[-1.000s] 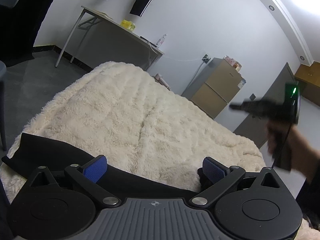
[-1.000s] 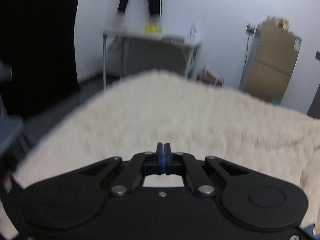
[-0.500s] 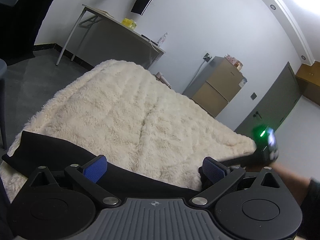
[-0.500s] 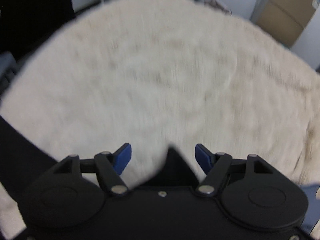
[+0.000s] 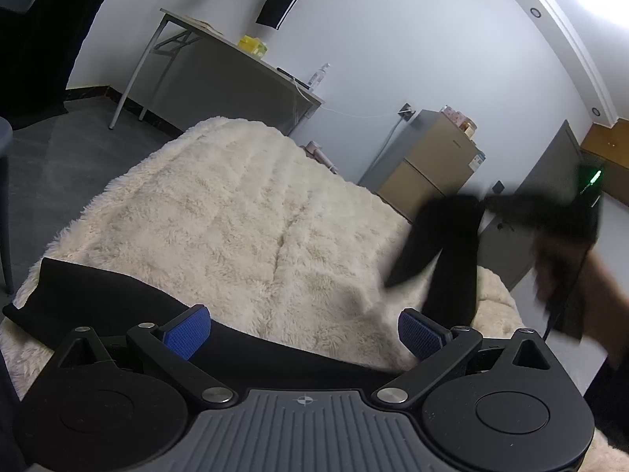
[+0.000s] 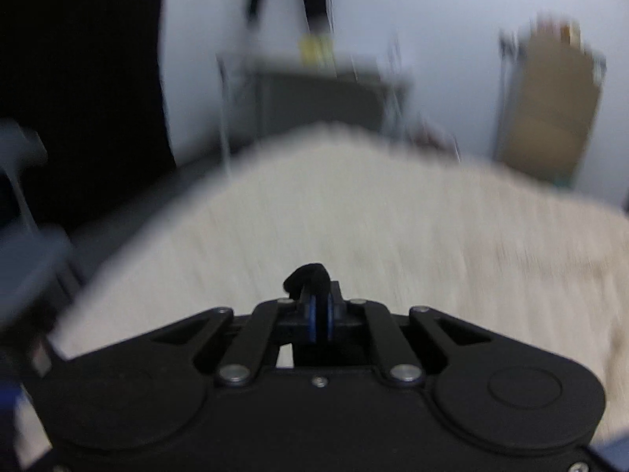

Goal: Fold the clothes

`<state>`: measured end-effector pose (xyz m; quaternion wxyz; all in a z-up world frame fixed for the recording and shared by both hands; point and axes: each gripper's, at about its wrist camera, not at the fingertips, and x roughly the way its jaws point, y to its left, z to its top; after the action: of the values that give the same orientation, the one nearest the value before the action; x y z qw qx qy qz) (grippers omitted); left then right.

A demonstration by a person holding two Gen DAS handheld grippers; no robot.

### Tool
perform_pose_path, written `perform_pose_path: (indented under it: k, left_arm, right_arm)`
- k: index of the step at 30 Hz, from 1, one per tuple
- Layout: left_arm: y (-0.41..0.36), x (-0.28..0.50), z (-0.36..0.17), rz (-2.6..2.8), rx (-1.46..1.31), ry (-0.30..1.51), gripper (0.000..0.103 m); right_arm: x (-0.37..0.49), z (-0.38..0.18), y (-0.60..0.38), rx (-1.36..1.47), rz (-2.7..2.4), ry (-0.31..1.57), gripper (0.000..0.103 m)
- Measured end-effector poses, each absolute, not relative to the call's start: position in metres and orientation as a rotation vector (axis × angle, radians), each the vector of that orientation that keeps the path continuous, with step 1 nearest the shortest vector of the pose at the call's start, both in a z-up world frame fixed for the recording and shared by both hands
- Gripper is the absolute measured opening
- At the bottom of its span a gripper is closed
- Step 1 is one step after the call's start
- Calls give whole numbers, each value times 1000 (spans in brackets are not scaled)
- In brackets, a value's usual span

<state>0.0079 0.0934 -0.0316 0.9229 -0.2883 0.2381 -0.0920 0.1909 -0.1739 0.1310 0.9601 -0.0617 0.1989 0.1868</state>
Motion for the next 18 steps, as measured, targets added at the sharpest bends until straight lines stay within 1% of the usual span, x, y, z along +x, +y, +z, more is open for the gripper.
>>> perform_pose_path:
  k: [1, 3, 4, 5, 6, 8, 10, 11, 13, 18]
  left_arm:
    - [94, 8, -32, -189, -594, 489, 101]
    - [94, 8, -32, -188, -600, 487, 101]
    - [94, 8, -32, -187, -602, 487, 101]
    - [95, 8, -32, -187, -603, 486, 101]
    - [95, 7, -32, -187, -604, 486, 101]
    - [95, 6, -32, -187, -607, 484, 101]
    - [96, 6, -32, -186, -610, 483, 101]
    - [96, 6, -33, -186, -612, 484, 101]
    - [97, 6, -33, -186, -616, 484, 101]
    - [98, 6, -33, -185, -625, 484, 101]
  right_arm:
    - [181, 148, -172, -107, 410, 306, 4]
    - [174, 158, -165, -100, 421, 244, 14]
    - [174, 160, -160, -89, 431, 246, 32]
    - [177, 158, -157, -83, 452, 289, 57]
    - [183, 155, -157, -88, 461, 326, 61]
    - [193, 132, -146, -151, 446, 450, 60]
    - [194, 118, -141, -209, 397, 514, 61]
    - [195, 114, -140, -209, 393, 526, 61]
    - [201, 88, -141, -184, 402, 603, 62]
    - [208, 58, -129, -251, 385, 672, 66]
